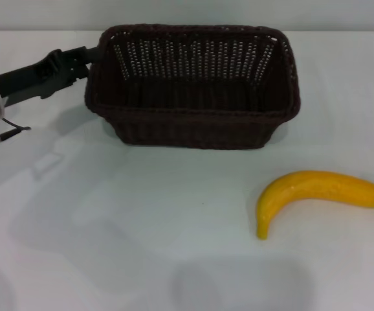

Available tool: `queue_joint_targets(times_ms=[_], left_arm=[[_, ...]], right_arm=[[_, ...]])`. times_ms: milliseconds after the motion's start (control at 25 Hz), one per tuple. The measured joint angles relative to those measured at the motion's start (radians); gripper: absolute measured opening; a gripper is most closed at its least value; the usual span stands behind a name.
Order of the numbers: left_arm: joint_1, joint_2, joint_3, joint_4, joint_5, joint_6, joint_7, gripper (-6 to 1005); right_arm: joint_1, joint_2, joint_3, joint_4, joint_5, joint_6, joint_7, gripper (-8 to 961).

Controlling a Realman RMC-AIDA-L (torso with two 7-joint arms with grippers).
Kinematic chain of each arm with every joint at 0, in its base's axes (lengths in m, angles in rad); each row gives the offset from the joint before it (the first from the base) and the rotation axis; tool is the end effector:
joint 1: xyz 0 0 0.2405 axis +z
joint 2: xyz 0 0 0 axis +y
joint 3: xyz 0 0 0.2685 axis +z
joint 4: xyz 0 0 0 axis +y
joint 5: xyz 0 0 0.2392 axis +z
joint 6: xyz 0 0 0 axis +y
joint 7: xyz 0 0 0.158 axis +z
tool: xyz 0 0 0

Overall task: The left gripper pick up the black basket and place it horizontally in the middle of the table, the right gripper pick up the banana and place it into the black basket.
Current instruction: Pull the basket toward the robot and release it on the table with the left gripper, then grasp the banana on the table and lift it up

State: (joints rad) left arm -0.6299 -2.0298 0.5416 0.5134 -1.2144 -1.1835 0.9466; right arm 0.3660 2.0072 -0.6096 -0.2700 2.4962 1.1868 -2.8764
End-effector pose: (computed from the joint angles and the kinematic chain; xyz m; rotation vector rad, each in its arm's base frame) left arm -0.3071 0.4345 0.0103 -1.9271 -1.7294 -0.9752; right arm 0.4212 0.3568 0.1159 -1.2929 0.3653 0.5628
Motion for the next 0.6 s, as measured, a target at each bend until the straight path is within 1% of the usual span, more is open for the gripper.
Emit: queue_joint_targets(times_ms=[160, 280, 360, 480, 560, 600], left_arm=[[0.022, -0.006, -0.003, 0.024, -0.006, -0.031, 0.005, 553], [0.073, -0.006, -0.007, 0.068, -0.030, -0.039, 0.005, 622], [0.123, -0.003, -0.008, 0.101, -0.066, -0.042, 0.015, 667], [0.190, -0.003, -0.009, 0.131, -0.154, -0.049, 0.085, 736], [0.228, -0.006, -0.009, 0.133, -0.247, -0.049, 0.168, 768], [0.247, -0.010, -0.009, 0.130, -0.300, -0.049, 0.222, 777]], right_arm=[[-0.001, 0.002, 0.001, 0.000, 0.000, 0.002, 0.000, 860], [-0.002, 0.003, 0.001, 0.000, -0.001, 0.013, 0.005, 860], [-0.003, 0.003, -0.003, 0.001, -0.002, 0.021, 0.029, 860], [-0.018, 0.000, -0.030, -0.024, -0.020, 0.031, 0.143, 860], [-0.051, -0.012, -0.080, -0.102, -0.077, 0.035, 0.299, 859], [-0.072, -0.022, -0.105, -0.156, -0.121, 0.035, 0.397, 859]])
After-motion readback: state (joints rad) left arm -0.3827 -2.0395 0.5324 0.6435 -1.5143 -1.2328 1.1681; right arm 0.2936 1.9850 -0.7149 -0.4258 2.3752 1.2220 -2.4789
